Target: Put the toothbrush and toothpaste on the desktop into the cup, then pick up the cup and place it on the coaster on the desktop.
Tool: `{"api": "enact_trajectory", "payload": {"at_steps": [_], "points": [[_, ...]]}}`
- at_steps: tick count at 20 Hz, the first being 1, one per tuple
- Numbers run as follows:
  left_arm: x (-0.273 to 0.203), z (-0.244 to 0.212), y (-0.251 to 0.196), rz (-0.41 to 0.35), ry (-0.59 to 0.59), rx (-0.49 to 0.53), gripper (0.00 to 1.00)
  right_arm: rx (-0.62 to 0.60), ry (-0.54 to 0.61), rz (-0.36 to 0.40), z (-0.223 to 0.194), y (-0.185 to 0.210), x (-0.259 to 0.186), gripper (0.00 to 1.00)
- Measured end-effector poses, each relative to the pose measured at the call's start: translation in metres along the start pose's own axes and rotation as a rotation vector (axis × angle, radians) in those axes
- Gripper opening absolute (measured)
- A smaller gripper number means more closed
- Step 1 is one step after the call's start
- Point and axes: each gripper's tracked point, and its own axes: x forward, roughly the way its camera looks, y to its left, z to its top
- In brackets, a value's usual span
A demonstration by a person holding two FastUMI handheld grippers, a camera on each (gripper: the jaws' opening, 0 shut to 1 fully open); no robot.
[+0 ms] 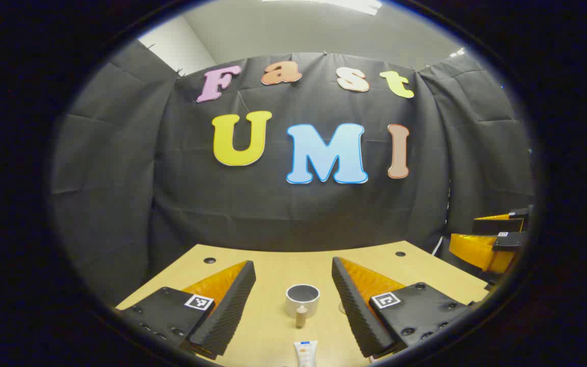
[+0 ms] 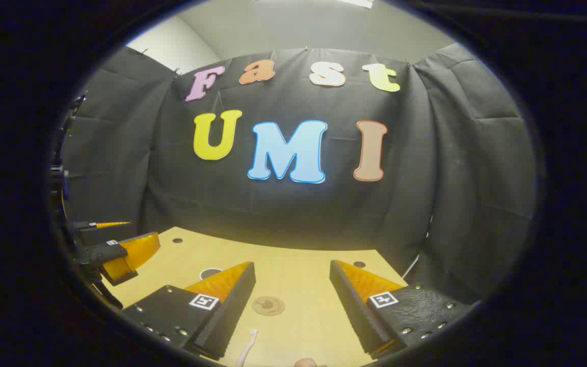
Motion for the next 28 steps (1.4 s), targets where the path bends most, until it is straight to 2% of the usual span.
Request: {"api": "enact_trajectory", "payload": {"at_steps": [5,10,17,23,28], "points": [[0.007,-0.014,-0.001,-0.017,0.038,-0.012,0.95,0.013,0.052,0.038,-0.015,0.015,0.005,0.91],[0.011,-0.017,-0.004,-0.025,0.051,-0.009,0.94,0.048,0.089,0.032,-0.023,0.013,0.008,0.91],[0.015,-0.041,-0.013,-0.047,0.115,-0.006,0.95,0.117,0.222,0.024,-0.056,0.012,0.013,0.92],[0.016,-0.108,-0.018,-0.055,0.315,-0.003,0.95,0.201,0.41,0.036,-0.107,0.015,0.019,0.92],[0.012,-0.171,-0.032,-0.093,0.541,-0.063,0.96,0.235,0.536,0.059,-0.137,0.027,0.018,0.93]]}}
